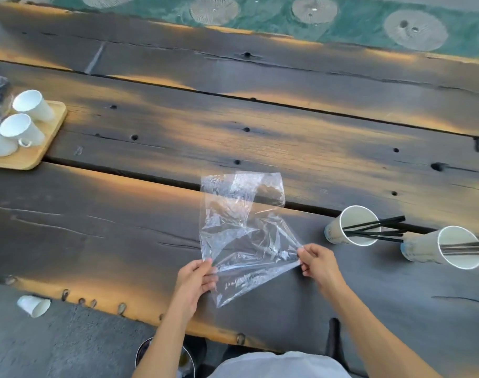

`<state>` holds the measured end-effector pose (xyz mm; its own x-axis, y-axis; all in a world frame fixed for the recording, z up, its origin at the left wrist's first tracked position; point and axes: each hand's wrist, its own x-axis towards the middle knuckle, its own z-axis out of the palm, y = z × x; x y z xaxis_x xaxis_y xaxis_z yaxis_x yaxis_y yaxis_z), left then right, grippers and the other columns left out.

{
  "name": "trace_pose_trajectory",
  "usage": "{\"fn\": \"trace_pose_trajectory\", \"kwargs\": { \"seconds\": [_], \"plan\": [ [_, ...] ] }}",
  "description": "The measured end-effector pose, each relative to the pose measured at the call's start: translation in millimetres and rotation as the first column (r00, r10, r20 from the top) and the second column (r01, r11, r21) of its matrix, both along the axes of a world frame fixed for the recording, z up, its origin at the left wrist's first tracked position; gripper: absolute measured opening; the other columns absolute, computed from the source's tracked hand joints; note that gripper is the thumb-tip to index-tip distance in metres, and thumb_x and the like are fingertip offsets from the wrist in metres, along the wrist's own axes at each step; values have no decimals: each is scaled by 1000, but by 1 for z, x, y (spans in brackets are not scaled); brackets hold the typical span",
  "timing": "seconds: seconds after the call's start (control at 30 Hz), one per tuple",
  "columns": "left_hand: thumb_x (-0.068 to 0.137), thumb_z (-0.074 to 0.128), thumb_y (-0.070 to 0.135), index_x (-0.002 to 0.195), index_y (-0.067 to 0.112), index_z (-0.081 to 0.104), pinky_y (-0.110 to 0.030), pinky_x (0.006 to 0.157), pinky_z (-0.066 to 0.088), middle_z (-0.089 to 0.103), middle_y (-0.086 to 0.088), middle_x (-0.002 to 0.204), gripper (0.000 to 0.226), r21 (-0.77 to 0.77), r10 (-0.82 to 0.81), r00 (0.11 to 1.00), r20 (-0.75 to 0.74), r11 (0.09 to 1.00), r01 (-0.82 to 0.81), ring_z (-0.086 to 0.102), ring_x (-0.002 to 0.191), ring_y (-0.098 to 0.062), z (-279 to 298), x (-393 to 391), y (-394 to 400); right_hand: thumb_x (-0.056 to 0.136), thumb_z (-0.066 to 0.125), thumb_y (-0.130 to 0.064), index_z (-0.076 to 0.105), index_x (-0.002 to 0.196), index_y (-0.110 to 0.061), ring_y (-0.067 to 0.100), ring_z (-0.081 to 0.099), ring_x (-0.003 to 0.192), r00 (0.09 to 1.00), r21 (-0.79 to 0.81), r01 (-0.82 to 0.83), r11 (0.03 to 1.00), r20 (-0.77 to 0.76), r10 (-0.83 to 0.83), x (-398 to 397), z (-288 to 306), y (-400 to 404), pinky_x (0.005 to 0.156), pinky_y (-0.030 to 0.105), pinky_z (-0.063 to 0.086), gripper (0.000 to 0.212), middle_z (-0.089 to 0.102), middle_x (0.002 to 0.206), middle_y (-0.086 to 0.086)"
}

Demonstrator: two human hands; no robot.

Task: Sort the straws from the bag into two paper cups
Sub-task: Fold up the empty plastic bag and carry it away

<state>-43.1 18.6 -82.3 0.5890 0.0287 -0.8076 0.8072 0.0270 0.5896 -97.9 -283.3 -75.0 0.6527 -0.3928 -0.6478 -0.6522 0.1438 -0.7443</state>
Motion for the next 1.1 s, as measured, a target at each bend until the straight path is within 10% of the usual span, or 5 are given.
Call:
{"fn": "trace_pose_trajectory", "kwargs": {
  "seconds": [0.3,0.6,0.77,0.93,1.1],
  "plan": [
    [94,70,17,103,-1,69,-26,62,57,75,-10,84,20,86,105,993,47,990,-109,69,71,-20,10,70,-8,94,62,-8,64,72,-9,10,45,48,979,-3,-205,979,-16,205,-12,0,-24,45,20,40,22,57,56,-3],
    [92,63,-5,114,-1,61,-26,54,59,69,-17,86,23,95,291,957,-15,953,-288,66,69,-22,-3,75,-11,96,60,-5,63,75,-3,12,43,45,999,-29,-22,999,-28,21,-25,-4,-38,44,23,38,21,56,59,7],
    [86,67,2,131,10,53,-46,95,49,60,-15,123,48,693,-159,955,250,718,-62,59,112,-34,16,83,-17,96,59,-5,61,73,-7,14,44,51,985,-79,-175,982,-15,174,-28,-1,-32,48,24,39,23,56,57,0],
    [93,62,6,130,19,60,-45,106,39,52,-9,138,40,885,-805,528,270,423,192,45,127,-28,40,103,-72,93,62,-7,63,72,-9,5,43,49,950,-200,-310,929,-24,312,-22,2,-21,51,14,37,22,54,54,-7],
    [89,51,-9,143,37,51,-51,116,25,34,-1,158,70,901,-998,-16,56,43,431,25,144,-29,35,137,-132,91,63,-12,65,75,-11,1,44,50,921,-353,-375,857,-34,388,-17,5,-19,55,14,38,16,54,59,-8]
  ]
}}
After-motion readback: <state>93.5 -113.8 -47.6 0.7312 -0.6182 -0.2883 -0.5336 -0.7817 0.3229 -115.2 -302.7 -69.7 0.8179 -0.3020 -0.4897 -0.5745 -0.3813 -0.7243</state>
